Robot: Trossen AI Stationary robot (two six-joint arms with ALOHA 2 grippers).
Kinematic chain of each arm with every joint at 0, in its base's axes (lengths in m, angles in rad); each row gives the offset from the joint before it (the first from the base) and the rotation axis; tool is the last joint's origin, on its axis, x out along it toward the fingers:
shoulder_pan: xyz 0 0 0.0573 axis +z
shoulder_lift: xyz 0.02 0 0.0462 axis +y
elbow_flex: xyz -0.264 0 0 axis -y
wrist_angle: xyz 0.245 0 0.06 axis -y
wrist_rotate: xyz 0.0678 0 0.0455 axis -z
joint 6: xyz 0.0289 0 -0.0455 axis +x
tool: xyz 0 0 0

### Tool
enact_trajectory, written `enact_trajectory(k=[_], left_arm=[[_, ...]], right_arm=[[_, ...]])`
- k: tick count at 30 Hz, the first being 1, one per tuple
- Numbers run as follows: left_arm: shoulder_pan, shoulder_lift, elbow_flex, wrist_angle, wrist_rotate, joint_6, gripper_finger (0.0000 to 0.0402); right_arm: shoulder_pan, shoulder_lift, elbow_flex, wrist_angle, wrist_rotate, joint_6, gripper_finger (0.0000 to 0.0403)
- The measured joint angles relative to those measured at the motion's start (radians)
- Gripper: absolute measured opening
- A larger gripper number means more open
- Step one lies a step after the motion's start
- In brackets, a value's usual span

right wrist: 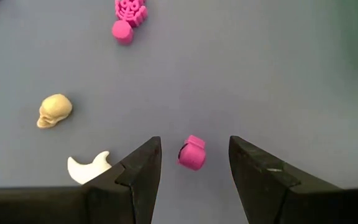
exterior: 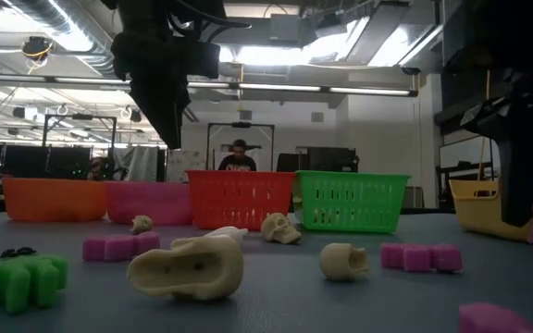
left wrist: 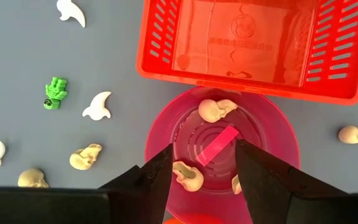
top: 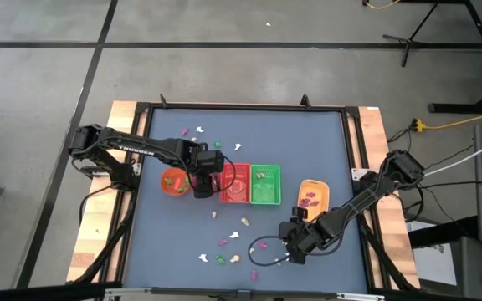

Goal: Sort Halloween decoration
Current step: Put the pink skeleton toy into the yellow bin

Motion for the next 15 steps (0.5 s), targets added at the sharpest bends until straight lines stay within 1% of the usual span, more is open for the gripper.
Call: enact_trajectory(k=[10,12,15], left_arm=[[0.0,0.0,0.0,0.0,0.0,0.0,0.0157],[0.0,0.0,0.0,0.0,0.0,0.0,0.0157],[0.0,0.0,0.0,0.0,0.0,0.0,0.0157]], right_arm=[[0.0,0.0,0.0,0.0,-0.002,0.0,0.0185],[0.0,0.0,0.0,0.0,-0.005,0.0,0.0179],[0.0,0.0,0.0,0.0,-0.005,0.0,0.0156]])
